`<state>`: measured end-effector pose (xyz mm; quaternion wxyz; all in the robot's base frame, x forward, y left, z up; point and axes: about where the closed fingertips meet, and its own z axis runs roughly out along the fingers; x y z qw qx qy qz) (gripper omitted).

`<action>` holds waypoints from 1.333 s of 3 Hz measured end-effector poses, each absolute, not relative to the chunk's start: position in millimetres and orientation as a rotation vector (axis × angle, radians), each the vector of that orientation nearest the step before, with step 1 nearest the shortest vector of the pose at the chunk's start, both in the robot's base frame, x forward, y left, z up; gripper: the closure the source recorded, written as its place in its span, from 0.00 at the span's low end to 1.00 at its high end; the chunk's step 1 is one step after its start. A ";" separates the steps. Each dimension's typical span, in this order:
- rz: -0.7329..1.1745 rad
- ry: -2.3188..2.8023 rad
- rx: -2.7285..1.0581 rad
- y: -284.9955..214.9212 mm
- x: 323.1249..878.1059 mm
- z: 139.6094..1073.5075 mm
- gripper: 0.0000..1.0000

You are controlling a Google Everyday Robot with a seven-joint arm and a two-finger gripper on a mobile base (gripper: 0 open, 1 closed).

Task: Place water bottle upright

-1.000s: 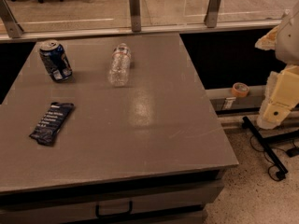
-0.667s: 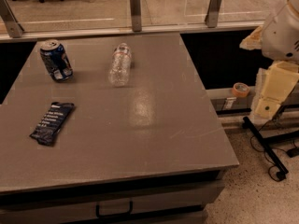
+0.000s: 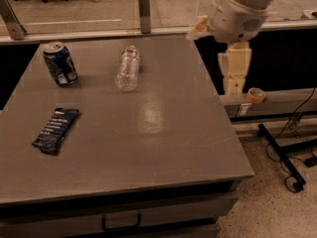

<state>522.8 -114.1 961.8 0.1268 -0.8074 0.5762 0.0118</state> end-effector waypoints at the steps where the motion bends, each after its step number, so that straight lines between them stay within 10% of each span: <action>1: -0.065 1.371 -2.509 -74.1 554.5 955.1 0.00; 4: -0.106 1.113 -2.625 -62.5 580.2 956.1 0.00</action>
Offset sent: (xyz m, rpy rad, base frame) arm 0.0269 0.0352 -0.0052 -0.0260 -0.0815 0.1975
